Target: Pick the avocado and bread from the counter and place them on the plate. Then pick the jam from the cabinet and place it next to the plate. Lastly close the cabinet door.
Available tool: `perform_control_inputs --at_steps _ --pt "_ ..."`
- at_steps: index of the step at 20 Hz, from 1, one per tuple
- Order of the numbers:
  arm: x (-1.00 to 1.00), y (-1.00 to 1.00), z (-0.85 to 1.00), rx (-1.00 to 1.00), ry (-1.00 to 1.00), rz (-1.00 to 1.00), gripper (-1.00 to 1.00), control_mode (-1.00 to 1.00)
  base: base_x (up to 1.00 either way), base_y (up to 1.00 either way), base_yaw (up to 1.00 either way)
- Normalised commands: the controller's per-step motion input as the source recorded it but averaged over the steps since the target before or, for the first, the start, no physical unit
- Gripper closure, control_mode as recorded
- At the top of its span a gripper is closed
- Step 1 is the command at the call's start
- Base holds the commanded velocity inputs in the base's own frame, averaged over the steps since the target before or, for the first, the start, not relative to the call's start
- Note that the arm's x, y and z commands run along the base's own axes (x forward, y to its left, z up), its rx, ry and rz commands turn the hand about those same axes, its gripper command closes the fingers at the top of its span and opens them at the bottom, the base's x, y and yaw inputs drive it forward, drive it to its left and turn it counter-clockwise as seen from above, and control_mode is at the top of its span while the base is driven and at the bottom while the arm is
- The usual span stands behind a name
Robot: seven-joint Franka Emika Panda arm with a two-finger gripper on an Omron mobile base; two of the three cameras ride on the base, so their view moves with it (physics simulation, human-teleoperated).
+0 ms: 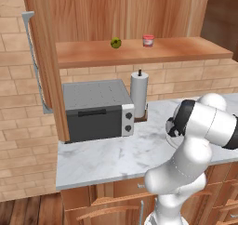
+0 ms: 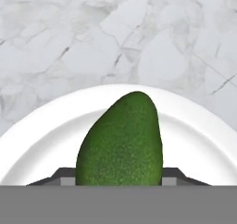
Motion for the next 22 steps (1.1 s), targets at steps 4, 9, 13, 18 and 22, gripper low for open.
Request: perform_control_inputs --at_steps 4,9,13,18,22 --pt "0.0 -0.07 0.07 0.01 -0.01 0.0 -1.0 -1.0 0.0 0.0 0.0" --pt "-0.01 -0.13 0.32 0.02 -0.05 -0.01 -1.0 -1.0 0.0 0.0 0.0" --pt "-0.04 -0.18 0.59 0.05 -0.07 -0.02 -1.0 -1.0 0.0 0.0 0.0" --pt "-0.12 -0.38 0.66 0.04 -0.03 -0.02 -1.0 -1.0 0.0 0.0 0.0" --pt "-0.28 -0.48 0.44 0.0 0.0 0.01 -1.0 -1.0 0.0 0.0 0.0"
